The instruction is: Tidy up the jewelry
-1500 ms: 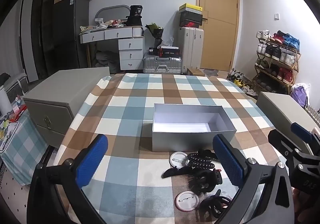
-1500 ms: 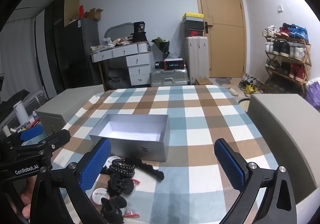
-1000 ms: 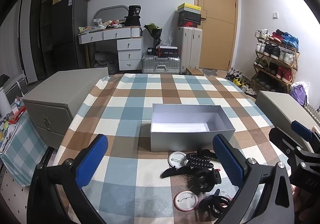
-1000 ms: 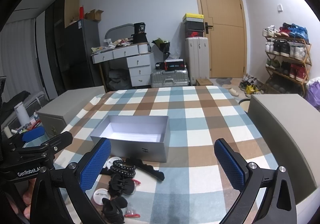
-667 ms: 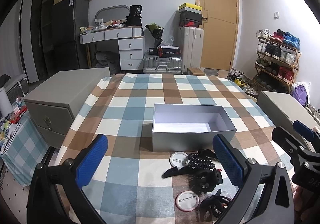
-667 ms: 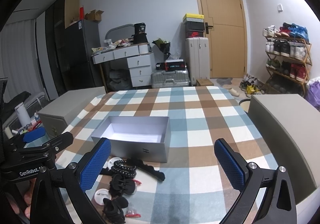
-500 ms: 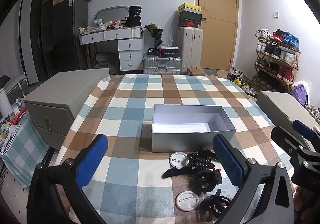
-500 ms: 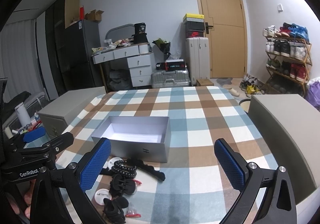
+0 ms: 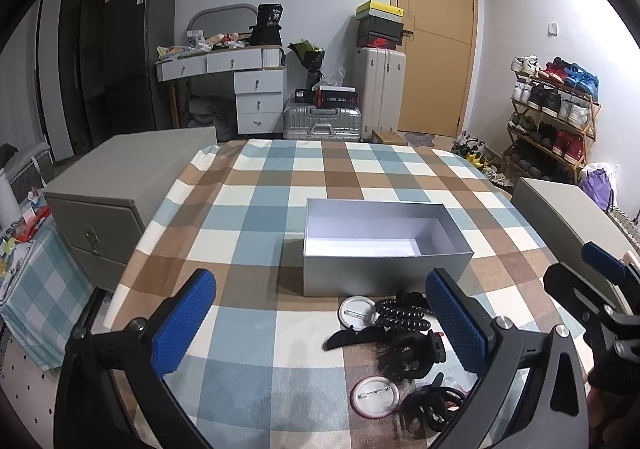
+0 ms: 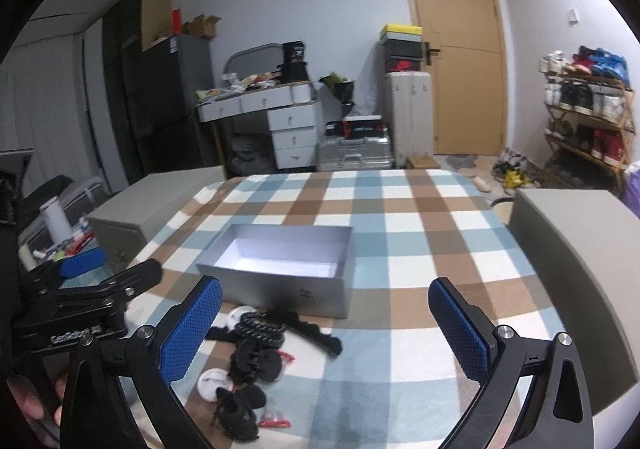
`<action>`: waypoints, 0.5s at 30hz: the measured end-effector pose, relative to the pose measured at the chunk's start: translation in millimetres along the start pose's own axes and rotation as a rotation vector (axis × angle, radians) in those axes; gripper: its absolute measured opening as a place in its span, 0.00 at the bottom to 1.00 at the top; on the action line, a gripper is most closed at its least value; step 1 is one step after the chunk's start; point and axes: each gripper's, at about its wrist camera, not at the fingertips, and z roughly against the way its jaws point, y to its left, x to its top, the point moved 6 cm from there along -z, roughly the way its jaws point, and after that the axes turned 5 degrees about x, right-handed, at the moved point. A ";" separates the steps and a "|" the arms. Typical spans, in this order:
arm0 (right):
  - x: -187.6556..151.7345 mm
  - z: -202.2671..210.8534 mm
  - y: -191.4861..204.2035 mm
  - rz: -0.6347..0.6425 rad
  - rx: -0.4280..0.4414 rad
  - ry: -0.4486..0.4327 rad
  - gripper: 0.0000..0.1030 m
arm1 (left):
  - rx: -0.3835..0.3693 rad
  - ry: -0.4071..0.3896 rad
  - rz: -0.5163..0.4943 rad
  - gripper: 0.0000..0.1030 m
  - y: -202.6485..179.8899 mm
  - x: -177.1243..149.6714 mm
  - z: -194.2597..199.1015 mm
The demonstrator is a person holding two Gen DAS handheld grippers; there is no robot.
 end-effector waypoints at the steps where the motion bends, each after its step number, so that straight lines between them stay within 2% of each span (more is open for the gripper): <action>1: -1.3 0.0 2.6 0.008 0.012 0.001 1.00 | 0.004 0.001 0.003 0.99 1.0 -1.0 -0.4; 6: -22.6 -8.2 21.7 0.036 0.125 0.057 1.00 | 0.013 -0.001 0.018 0.99 9.1 -4.5 0.3; 7: -25.3 -11.2 26.4 0.062 0.133 0.022 1.00 | 0.016 -0.002 0.018 0.99 10.7 -5.0 -0.3; 12: -51.0 -12.9 46.7 0.107 0.202 0.092 1.00 | 0.029 0.008 0.025 0.99 21.1 -12.6 -2.7; 15: -64.5 -19.2 54.5 0.168 0.201 0.127 1.00 | 0.033 0.016 0.036 0.99 25.7 -16.9 -3.6</action>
